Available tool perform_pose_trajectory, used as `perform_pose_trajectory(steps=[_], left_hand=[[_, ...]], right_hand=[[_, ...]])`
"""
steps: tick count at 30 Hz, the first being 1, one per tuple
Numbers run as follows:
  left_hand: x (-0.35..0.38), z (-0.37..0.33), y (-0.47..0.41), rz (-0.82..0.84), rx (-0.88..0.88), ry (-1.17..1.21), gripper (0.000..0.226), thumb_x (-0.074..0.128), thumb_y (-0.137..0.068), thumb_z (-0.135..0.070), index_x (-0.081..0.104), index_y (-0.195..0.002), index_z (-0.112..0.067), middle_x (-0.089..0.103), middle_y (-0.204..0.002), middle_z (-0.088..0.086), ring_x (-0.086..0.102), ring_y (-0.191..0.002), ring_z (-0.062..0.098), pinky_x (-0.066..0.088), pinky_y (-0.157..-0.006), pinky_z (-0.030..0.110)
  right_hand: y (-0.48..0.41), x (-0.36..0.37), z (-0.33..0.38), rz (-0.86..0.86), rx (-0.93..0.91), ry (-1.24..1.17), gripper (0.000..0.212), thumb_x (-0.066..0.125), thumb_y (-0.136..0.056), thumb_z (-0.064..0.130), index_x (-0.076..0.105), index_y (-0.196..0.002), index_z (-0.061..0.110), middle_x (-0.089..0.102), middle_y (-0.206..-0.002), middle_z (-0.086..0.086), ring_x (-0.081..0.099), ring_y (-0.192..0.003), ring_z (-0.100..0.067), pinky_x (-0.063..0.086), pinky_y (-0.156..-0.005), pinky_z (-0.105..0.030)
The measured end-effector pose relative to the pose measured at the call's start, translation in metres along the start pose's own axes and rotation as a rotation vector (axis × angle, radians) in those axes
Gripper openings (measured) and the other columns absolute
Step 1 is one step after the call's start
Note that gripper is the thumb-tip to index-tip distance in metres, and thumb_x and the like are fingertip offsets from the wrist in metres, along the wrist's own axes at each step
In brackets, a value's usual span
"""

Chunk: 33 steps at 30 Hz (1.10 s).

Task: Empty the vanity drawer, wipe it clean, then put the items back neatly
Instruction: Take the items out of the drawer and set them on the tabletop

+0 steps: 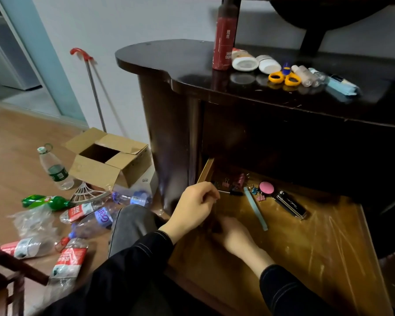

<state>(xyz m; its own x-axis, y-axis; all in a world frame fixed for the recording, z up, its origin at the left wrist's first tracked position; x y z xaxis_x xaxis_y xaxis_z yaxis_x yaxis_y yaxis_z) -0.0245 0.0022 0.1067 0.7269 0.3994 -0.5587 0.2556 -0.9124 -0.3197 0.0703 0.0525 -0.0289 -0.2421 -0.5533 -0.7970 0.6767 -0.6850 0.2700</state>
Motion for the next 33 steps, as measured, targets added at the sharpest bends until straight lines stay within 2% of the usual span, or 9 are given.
perform_pose_trajectory(steps=[4,10,13,16,19,24,27,30,33], left_hand=[[0.007,-0.007,0.001,0.042,0.079,-0.116,0.024,0.050,-0.078,0.000,0.066,-0.087,-0.016,0.064,-0.086,-0.006,0.059,-0.081,0.012,0.050,-0.073,0.039],[0.030,-0.005,0.001,0.190,0.033,-0.126,0.026,0.049,-0.081,0.000,0.067,-0.089,-0.017,0.064,-0.086,-0.006,0.061,-0.078,0.011,0.052,-0.071,0.038],[0.050,0.007,-0.001,0.280,-0.121,-0.021,0.024,0.047,-0.087,-0.003,0.068,-0.090,-0.014,0.068,-0.085,0.001,0.066,-0.074,0.017,0.058,-0.068,0.038],[0.073,0.031,0.002,0.324,-0.387,0.145,0.024,0.046,-0.096,-0.003,0.069,-0.095,-0.006,0.069,-0.088,0.010,0.068,-0.074,0.021,0.060,-0.068,0.035],[0.089,0.054,0.012,0.360,-0.575,0.162,0.025,0.044,-0.100,-0.008,0.068,-0.102,-0.004,0.066,-0.092,0.011,0.066,-0.079,0.022,0.061,-0.072,0.038],[0.092,0.068,0.024,0.339,-0.766,0.345,0.024,0.043,-0.103,-0.014,0.066,-0.108,-0.007,0.067,-0.103,0.015,0.070,-0.087,0.028,0.063,-0.074,0.039],[0.096,0.065,0.035,0.322,-0.933,0.566,0.026,0.048,-0.103,-0.022,0.059,-0.120,-0.005,0.064,-0.113,0.020,0.070,-0.097,0.036,0.061,-0.082,0.046],[0.106,0.054,0.044,0.349,-1.053,0.808,0.030,0.045,-0.105,-0.031,0.053,-0.121,-0.007,0.058,-0.121,0.019,0.066,-0.104,0.038,0.060,-0.083,0.045],[0.103,0.053,0.040,0.297,-1.066,0.872,0.029,0.043,-0.105,-0.026,0.055,-0.113,-0.001,0.058,-0.111,0.019,0.062,-0.090,0.030,0.057,-0.073,0.038]], right_hand=[[0.006,-0.015,-0.018,-0.072,0.017,-0.066,0.012,0.064,-0.094,0.032,0.063,-0.106,0.035,0.065,-0.097,0.011,0.063,-0.087,-0.009,0.059,-0.078,-0.034],[0.010,-0.033,-0.050,-0.105,0.102,-0.206,0.007,0.072,-0.091,0.026,0.066,-0.088,0.027,0.066,-0.089,0.008,0.063,-0.082,-0.009,0.052,-0.070,-0.025],[0.012,-0.035,-0.065,-0.086,0.133,-0.240,0.004,0.069,-0.093,0.017,0.070,-0.091,0.020,0.069,-0.090,0.002,0.066,-0.083,-0.013,0.056,-0.073,-0.029],[0.016,-0.037,-0.074,-0.095,0.167,-0.262,0.013,0.067,-0.093,0.012,0.067,-0.088,0.023,0.069,-0.088,0.003,0.067,-0.081,-0.011,0.054,-0.067,-0.024],[0.017,-0.043,-0.078,-0.122,0.189,-0.262,0.013,0.065,-0.093,0.009,0.069,-0.088,0.019,0.070,-0.085,0.000,0.067,-0.077,-0.016,0.056,-0.063,-0.027],[0.019,-0.065,-0.067,-0.213,0.145,-0.359,0.020,0.065,-0.090,0.007,0.069,-0.085,0.026,0.070,-0.081,0.002,0.067,-0.070,-0.012,0.053,-0.058,-0.021],[0.023,-0.068,-0.055,-0.216,0.103,-0.571,0.018,0.065,-0.090,0.006,0.071,-0.091,0.023,0.072,-0.084,-0.003,0.068,-0.065,-0.011,0.053,-0.055,-0.020],[0.025,-0.065,-0.040,-0.175,0.034,-0.680,0.015,0.068,-0.089,0.010,0.073,-0.097,0.022,0.075,-0.083,-0.001,0.069,-0.065,-0.009,0.053,-0.056,-0.021],[0.025,-0.067,-0.035,-0.179,-0.012,-0.723,0.009,0.070,-0.092,0.018,0.073,-0.099,0.023,0.076,-0.083,0.003,0.069,-0.067,-0.012,0.051,-0.055,-0.020]])
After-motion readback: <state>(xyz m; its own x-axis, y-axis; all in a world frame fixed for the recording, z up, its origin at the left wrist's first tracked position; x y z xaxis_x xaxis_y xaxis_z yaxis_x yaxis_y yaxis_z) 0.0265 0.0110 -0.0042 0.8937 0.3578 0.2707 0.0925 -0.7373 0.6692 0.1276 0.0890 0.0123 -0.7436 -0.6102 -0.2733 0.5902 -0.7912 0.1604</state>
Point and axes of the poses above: each hand's wrist, its own y-axis away from the middle knuckle, its own x-axis out of the palm, z = x × y, the point moved 10 cm from there along -y, towards the middle knuckle
